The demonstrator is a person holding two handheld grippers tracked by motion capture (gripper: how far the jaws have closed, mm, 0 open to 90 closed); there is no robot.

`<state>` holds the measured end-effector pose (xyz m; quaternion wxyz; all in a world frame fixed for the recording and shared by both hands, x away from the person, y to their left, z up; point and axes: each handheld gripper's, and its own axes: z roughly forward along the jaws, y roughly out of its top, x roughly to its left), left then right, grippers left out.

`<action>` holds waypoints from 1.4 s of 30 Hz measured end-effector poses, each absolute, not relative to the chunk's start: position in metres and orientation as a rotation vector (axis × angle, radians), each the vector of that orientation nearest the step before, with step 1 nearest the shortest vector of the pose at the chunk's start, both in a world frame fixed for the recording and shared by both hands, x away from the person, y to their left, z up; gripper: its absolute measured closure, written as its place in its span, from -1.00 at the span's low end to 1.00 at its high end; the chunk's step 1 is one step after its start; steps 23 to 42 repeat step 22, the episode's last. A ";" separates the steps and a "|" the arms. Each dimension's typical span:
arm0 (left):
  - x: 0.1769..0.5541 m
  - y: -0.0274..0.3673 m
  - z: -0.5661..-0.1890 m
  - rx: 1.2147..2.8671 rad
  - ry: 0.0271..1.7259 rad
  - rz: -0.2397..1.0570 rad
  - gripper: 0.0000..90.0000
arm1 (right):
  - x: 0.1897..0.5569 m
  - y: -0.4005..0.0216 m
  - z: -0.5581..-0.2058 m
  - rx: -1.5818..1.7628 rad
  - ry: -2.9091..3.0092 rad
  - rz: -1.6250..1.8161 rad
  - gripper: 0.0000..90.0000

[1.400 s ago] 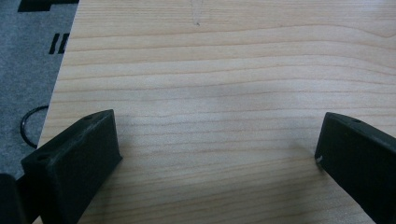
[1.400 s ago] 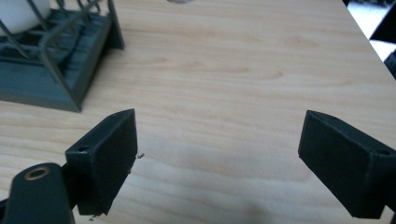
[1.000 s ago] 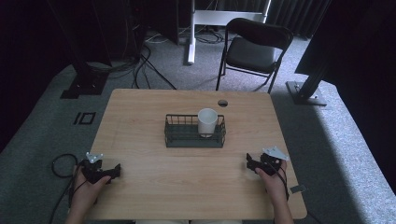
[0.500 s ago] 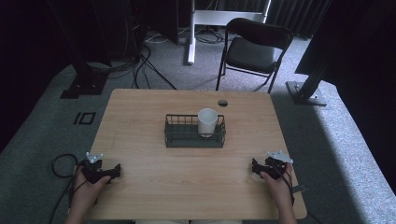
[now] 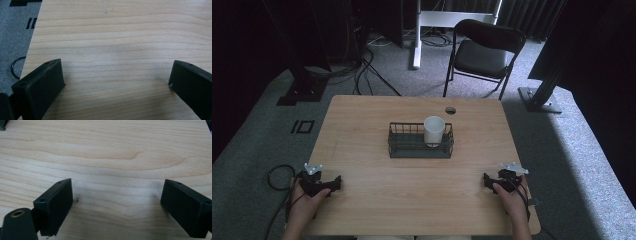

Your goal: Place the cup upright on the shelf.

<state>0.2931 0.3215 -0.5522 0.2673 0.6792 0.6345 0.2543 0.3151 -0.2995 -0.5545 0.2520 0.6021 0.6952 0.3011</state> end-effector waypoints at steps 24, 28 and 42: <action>0.293 0.321 -0.552 1.833 1.713 0.686 -1.00 | 0.315 -0.300 -0.555 1.632 1.896 0.820 -0.77; 0.293 0.321 -0.552 1.833 1.713 0.686 -1.00 | 0.315 -0.300 -0.555 1.632 1.896 0.820 -0.77; 0.293 0.321 -0.552 1.833 1.713 0.686 -1.00 | 0.315 -0.300 -0.555 1.632 1.896 0.820 -0.77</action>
